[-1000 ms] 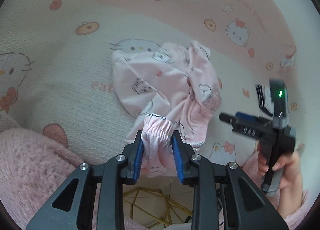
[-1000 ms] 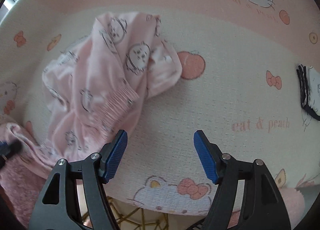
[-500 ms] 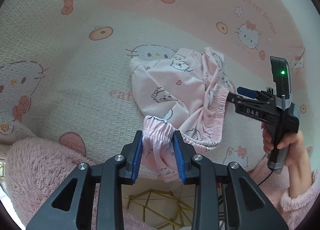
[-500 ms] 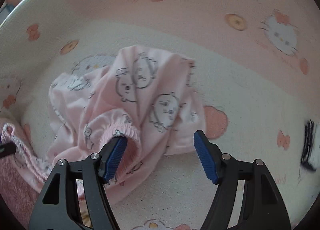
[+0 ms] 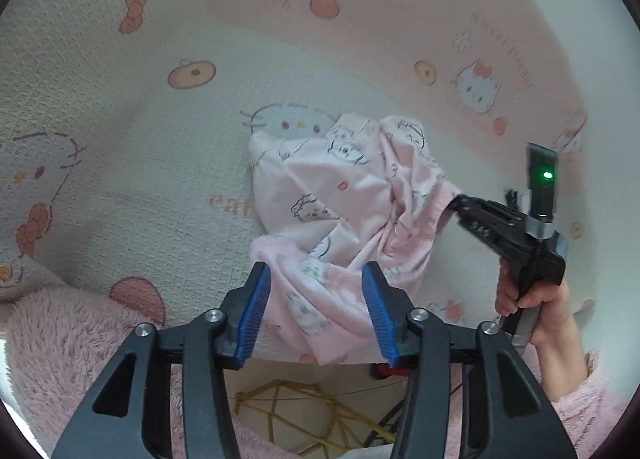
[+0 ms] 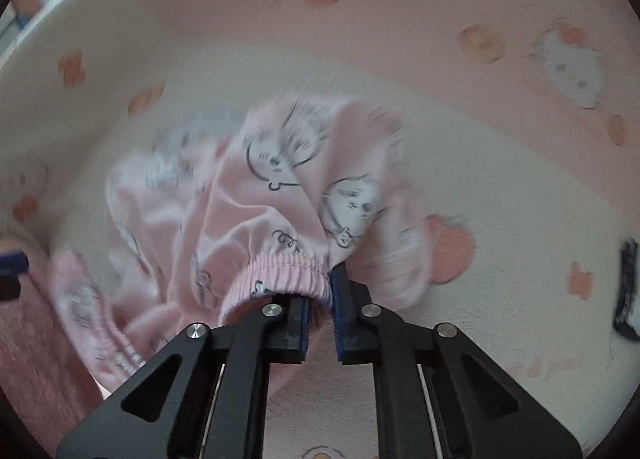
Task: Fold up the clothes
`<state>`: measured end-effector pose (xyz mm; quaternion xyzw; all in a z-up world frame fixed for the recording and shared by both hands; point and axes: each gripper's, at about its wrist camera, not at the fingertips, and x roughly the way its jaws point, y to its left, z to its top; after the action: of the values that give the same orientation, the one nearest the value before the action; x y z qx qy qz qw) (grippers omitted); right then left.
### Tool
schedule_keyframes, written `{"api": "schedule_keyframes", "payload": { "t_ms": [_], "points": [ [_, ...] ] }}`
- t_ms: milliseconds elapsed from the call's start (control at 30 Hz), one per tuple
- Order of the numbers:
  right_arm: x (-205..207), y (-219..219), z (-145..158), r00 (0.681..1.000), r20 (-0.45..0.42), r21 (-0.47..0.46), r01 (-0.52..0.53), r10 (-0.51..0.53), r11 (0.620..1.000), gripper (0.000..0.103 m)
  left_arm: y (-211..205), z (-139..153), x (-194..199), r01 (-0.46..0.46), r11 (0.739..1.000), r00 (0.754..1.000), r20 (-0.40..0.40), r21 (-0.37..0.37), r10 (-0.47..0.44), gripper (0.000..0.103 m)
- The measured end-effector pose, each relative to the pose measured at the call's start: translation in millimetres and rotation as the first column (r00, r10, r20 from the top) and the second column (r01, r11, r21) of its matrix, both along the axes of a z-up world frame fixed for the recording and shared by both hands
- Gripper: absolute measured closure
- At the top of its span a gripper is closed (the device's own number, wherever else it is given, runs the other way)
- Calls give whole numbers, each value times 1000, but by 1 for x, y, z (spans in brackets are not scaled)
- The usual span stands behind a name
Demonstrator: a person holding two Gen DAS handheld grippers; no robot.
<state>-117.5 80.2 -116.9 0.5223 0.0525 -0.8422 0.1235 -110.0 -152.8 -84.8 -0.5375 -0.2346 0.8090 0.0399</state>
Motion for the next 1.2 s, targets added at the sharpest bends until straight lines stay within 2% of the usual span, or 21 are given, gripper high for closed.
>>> {"api": "schedule_keyframes", "payload": {
  "t_ms": [133, 200, 300, 400, 533, 567, 600, 633, 667, 767, 800, 867, 933, 1000, 1067, 1133, 1167, 1200],
  "points": [
    [19, 22, 65, 984, -169, -13, 52, -53, 999, 96, 5, -5, -4, 7, 1000, 1000, 3, -6, -7, 53],
    [29, 28, 98, 963, -261, -9, 72, -72, 997, 96, 20, -10, -8, 34, 999, 999, 0, 0, -34, 53],
    [24, 8, 136, 923, -365, -57, 107, -121, 993, 96, 48, -15, -16, 111, 994, 994, -21, 23, -110, 53],
    [30, 17, 162, 896, -412, -102, 135, -165, 986, 96, 80, -26, -30, 204, 979, 979, -20, 32, -203, 51],
    [60, 29, 166, 898, -407, -69, 154, -169, 986, 96, 123, -42, -47, 329, 944, 944, -10, 37, -329, 51],
    [66, 35, 163, 896, -408, -58, 166, -175, 984, 96, 132, -44, -50, 354, 935, 935, -10, 17, -353, 54],
    [69, 41, 161, 894, -406, -59, 178, -187, 982, 96, 141, -46, -53, 375, 927, 927, -12, -12, -375, 65],
    [68, 49, 158, 897, -392, -67, 193, -204, 979, 96, 149, -47, -60, 392, 919, 920, 0, -36, -393, 102],
    [62, 58, 155, 903, -368, -78, 208, -222, 975, 96, 156, -48, -70, 408, 911, 913, 19, -57, -407, 100],
    [27, 87, 136, 913, -287, -50, 288, -289, 956, 96, 161, -20, -113, 399, 910, 916, 8, -116, -400, 101],
    [11, 96, 134, 913, -257, -46, 315, -316, 948, 97, 159, -3, -127, 387, 912, 920, -13, -136, -392, 101],
    [-15, 109, 148, 907, -230, -96, 339, -352, 936, 97, 152, 58, -156, 342, 918, 924, -106, -203, -368, 101],
    [-25, 111, 195, 881, -317, -123, 329, -351, 936, 97, 143, 126, -168, 291, 922, 909, -228, -255, -350, 101],
    [-29, 109, 246, 841, -424, -135, 308, -336, 942, 97, 133, 193, -171, 244, 927, 876, -346, -284, -336, 101],
    [-21, 103, 294, 789, -522, -149, 291, -325, 945, 97, 125, 240, -156, 222, 926, 841, -422, -305, -340, 101],
    [-3, 99, 327, 736, -592, -172, 284, -329, 943, 97, 121, 259, -133, 215, 920, 812, -463, -328, -355, 101],
    [8, 97, 334, 721, -608, -182, 282, -333, 942, 97, 119, 258, -118, 222, 915, 806, -465, -337, -367, 100],
    [16, 95, 333, 721, -607, -186, 279, -334, 942, 97, 120, 244, -107, 238, 912, 814, -443, -334, -375, 100]
  ]
}}
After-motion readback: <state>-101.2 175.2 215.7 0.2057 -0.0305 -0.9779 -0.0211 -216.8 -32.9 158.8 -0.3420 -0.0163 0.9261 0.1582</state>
